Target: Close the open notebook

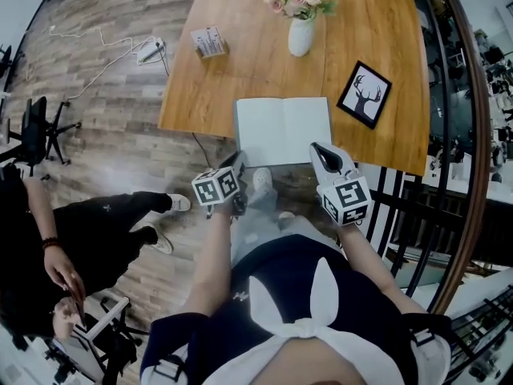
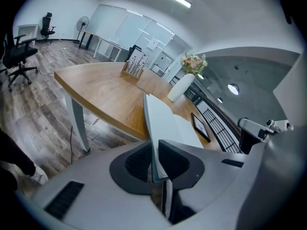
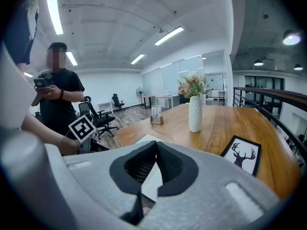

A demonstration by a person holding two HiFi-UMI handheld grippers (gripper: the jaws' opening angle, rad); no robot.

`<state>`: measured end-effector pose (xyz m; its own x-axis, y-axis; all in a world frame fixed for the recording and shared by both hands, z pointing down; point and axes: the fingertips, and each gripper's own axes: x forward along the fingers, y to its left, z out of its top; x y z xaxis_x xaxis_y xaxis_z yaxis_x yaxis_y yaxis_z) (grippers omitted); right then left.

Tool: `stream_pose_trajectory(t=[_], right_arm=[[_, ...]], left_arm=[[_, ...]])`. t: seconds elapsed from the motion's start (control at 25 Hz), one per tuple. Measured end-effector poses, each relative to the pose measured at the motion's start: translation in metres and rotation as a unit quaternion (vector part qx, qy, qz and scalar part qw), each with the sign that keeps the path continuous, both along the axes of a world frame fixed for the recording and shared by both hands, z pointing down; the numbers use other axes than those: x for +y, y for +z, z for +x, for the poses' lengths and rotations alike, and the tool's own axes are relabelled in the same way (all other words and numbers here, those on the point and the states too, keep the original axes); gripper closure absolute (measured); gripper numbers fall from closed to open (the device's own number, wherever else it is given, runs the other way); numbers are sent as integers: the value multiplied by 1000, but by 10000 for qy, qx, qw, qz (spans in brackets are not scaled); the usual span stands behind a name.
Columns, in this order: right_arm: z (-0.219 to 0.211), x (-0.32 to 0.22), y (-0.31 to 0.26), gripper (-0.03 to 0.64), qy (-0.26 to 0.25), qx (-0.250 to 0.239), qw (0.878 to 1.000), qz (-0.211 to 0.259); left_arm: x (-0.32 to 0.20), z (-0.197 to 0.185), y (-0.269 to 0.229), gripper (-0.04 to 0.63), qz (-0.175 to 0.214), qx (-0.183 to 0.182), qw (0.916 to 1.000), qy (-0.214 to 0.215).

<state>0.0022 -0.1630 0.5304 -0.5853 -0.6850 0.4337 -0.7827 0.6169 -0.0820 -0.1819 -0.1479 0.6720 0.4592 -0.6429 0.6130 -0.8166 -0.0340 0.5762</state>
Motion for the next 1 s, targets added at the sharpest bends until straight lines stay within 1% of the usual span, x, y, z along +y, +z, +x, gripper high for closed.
stream_pose_trajectory(t=[0.48, 0.76, 1.0], right_arm=[[17, -1, -8, 618, 185, -2, 9997, 139], [25, 2, -10, 618, 252, -17, 9996, 153], [23, 3, -13, 618, 263, -33, 9995, 177]], left_arm=[[-7, 18, -41, 546, 459, -67, 9987, 216], [-8, 27, -55, 548, 613, -157, 9975, 320], [-9, 34, -72, 548, 776, -238, 9954, 507]])
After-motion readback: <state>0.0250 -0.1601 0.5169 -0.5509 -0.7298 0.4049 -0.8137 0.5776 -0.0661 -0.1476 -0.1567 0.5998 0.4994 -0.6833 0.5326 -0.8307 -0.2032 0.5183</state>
